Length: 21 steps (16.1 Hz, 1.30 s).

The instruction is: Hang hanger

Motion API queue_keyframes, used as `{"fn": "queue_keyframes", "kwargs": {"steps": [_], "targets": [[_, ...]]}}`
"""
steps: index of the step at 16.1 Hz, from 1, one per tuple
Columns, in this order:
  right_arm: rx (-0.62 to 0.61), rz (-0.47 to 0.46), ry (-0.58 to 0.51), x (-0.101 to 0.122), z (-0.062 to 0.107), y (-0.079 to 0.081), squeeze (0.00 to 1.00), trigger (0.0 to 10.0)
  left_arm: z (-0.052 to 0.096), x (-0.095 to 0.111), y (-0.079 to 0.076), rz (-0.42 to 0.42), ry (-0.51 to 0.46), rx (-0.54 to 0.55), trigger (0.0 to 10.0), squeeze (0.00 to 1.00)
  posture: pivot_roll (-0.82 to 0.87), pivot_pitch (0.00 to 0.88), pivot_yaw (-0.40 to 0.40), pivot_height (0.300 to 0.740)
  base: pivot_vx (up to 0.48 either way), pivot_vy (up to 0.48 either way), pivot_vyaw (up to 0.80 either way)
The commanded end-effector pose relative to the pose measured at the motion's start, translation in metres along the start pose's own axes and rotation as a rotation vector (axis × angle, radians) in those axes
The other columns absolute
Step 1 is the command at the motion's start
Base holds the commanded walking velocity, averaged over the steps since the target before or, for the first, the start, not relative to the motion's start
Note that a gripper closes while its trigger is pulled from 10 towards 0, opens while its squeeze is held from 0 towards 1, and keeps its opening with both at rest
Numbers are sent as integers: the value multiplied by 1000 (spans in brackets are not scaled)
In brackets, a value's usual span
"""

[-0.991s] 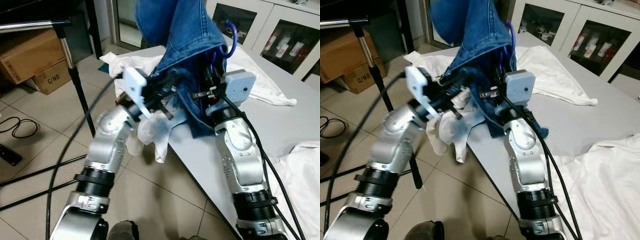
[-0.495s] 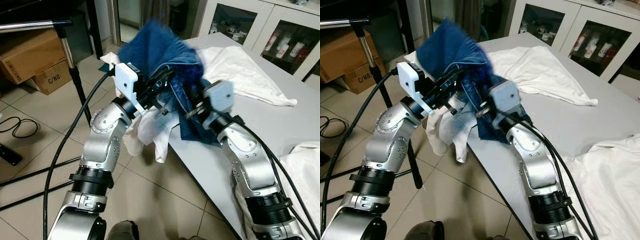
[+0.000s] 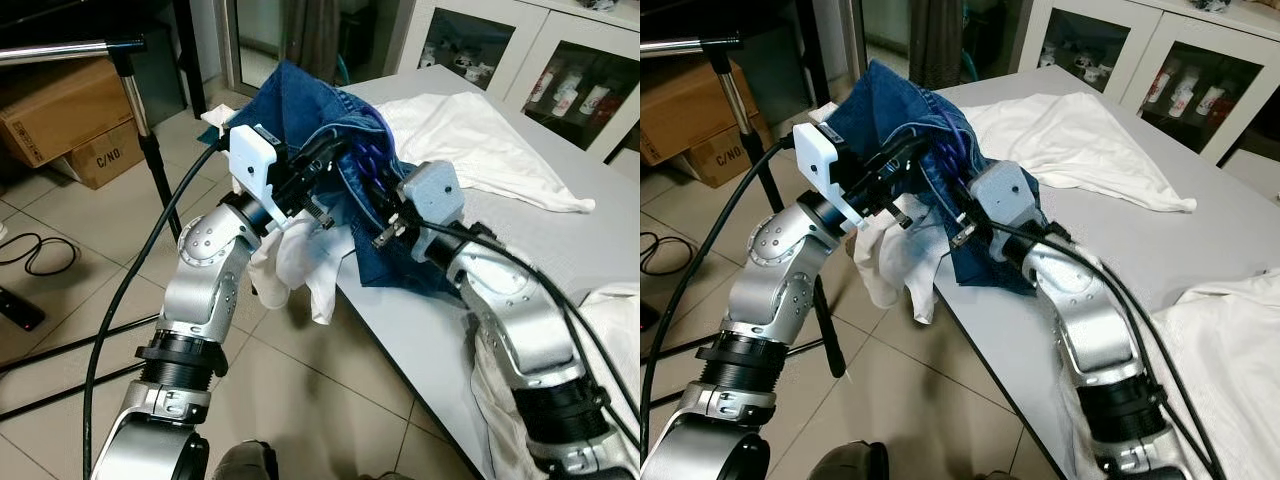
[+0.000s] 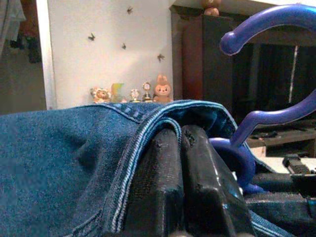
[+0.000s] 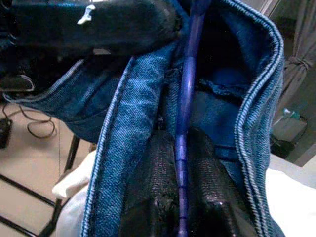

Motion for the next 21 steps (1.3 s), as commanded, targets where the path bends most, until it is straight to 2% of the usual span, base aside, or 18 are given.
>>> {"fn": "queue_keyframes", "kwargs": {"steps": [1, 3, 5, 10, 14, 18, 19, 20, 21], "targets": [[63, 14, 74, -14, 0, 10, 0, 10000, -7, 21, -1, -59, -73, -2, 0, 0, 80, 28, -56, 740, 0, 0, 0], [69, 28, 108, -19, 0, 10, 0, 10000, -8, 20, -3, -67, -73, -6, 0, 0, 78, 32, -56, 740, 0, 0, 0], [36, 21, 205, -33, -4, 4, 0, 10000, -9, 18, -9, -78, -71, -21, 0, 0, 76, 37, -58, 740, 0, 0, 0], [49, 37, 286, -44, -3, 0, 0, 10000, -9, 12, -20, -103, -54, -47, 0, 0, 80, 38, -60, 740, 0, 0, 0], [41, 27, 314, -51, -5, 0, 0, 10000, -8, 7, -19, -102, -43, -36, 0, 0, 81, 39, -62, 740, 0, 0, 0], [-22, -16, 364, -62, -7, -7, 0, 10000, -9, -2, -9, -118, 7, 35, 0, 0, 81, 43, -62, 740, 0, 0, 0], [-47, -21, 398, -69, -5, -13, 0, 10000, -7, -8, -1, -135, 38, 85, 6902, 0, 83, 44, -61, 740, 0, 0, 0], [-52, -22, 405, -71, -4, -14, 0, 10000, -7, -10, 1, -140, 48, 97, 8980, 0, 83, 44, -61, 740, 0, 0, 0], [-57, -24, 411, -72, -4, -16, 0, 10000, -6, -13, 3, -143, 65, 111, 10000, 0, 83, 44, -61, 740, 0, 0, 0]]}}
Point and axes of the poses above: a point about 5 cm out from each wrist's last joint towards the gripper, its own z axis pointing back from the gripper into the wrist, its own x axis along the axis of the wrist's last joint, y = z × x, the point moved 5 cm from there along -z, pointing out of the wrist towards the gripper
